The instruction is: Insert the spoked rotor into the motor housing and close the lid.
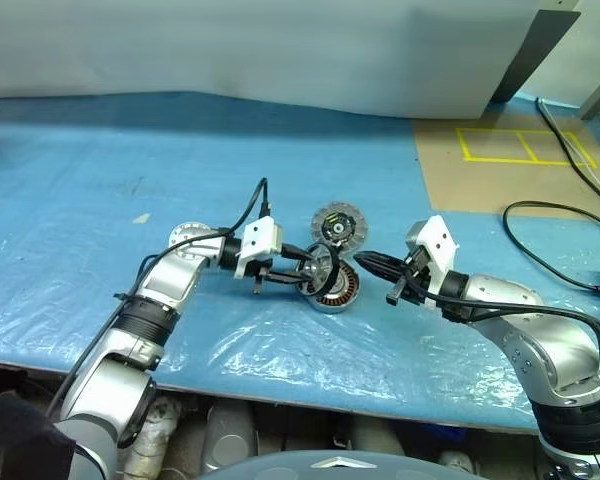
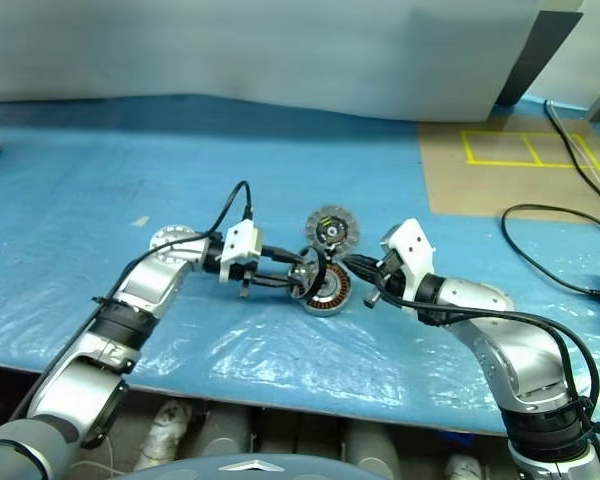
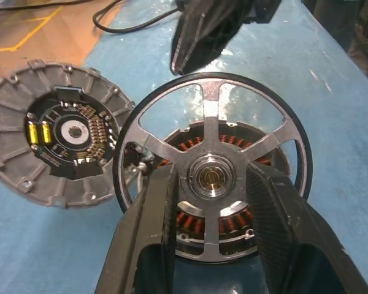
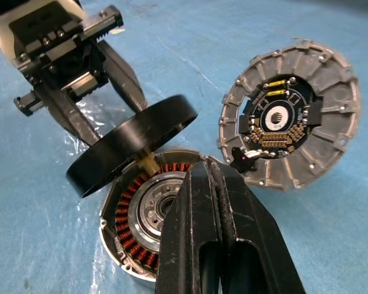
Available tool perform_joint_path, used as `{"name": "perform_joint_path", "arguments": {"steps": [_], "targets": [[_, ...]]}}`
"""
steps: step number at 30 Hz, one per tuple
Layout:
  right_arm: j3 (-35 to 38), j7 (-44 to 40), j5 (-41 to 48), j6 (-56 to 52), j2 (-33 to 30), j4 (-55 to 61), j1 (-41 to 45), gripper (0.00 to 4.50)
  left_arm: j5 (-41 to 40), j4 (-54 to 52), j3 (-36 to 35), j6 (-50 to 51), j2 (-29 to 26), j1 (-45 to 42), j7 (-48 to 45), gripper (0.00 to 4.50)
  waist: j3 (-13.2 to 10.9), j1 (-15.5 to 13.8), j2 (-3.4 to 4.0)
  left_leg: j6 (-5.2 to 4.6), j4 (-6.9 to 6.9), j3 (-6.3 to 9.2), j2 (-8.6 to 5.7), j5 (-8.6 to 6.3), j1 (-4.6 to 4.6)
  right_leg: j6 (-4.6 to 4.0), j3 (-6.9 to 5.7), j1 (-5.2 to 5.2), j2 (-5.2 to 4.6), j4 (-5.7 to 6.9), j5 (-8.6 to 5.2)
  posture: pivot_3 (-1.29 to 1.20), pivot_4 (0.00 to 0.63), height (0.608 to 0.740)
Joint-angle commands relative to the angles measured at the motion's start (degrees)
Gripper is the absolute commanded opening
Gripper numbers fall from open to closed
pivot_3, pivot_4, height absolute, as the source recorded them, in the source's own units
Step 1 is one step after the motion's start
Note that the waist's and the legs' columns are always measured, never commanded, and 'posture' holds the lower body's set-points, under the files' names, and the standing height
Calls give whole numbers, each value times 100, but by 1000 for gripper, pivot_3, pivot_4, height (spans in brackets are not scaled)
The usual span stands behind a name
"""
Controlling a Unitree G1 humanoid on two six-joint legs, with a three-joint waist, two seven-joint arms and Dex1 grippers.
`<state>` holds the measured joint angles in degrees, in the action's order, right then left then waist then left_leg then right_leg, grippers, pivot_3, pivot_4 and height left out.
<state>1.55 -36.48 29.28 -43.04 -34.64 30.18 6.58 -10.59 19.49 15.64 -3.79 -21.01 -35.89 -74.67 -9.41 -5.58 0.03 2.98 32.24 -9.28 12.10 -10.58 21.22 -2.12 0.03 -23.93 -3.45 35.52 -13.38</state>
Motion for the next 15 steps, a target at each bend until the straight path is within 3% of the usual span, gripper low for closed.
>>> {"name": "perform_joint_path", "arguments": {"steps": [1,9,15], "targets": [[88,35,38,57,-45,255,-25,0,-312,-194,-126,210,53,-114,-144,1335,0,0,0,0,0,0,1,0,0,0,-1,0,1,-1,0,0,150,740],[90,55,21,95,-97,233,-35,0,-805,-455,-358,835,-27,-178,-397,1335,0,5,0,0,-2,0,2,0,-1,-6,-1,-1,1,0,-4,0,150,740],[-4,49,-46,130,-104,186,7,0,-518,-356,-202,473,129,-105,-237,1335,0,3,0,0,-1,1,0,0,1,-5,0,0,0,0,-3,0,150,740]]}}
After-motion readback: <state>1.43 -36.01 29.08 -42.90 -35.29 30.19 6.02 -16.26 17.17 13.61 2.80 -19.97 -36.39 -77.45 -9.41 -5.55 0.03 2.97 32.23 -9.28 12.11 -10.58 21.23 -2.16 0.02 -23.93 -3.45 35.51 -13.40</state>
